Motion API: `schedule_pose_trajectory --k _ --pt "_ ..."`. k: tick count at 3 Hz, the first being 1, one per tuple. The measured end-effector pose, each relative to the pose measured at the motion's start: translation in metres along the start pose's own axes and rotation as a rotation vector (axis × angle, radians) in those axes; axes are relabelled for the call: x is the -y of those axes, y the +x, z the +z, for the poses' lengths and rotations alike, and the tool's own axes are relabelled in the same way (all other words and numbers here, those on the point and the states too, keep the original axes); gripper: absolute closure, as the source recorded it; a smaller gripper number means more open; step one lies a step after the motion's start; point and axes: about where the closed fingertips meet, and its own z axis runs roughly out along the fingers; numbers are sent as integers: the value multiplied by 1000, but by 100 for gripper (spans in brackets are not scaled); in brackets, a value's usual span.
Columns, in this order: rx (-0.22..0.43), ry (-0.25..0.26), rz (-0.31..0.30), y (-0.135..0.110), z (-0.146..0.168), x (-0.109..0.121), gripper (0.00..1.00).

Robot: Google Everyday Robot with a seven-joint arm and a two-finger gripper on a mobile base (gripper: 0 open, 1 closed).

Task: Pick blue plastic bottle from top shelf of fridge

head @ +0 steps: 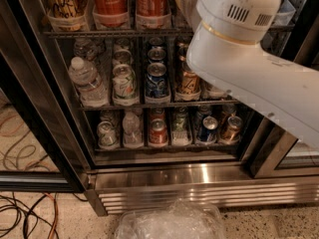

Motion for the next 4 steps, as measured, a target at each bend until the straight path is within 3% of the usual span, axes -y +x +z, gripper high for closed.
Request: schedule_pose_trajectory --k 1,4 --pt "12 -1 -2 -6 -2 2 100" --pt "33 33 -35 -20 -19 33 100"
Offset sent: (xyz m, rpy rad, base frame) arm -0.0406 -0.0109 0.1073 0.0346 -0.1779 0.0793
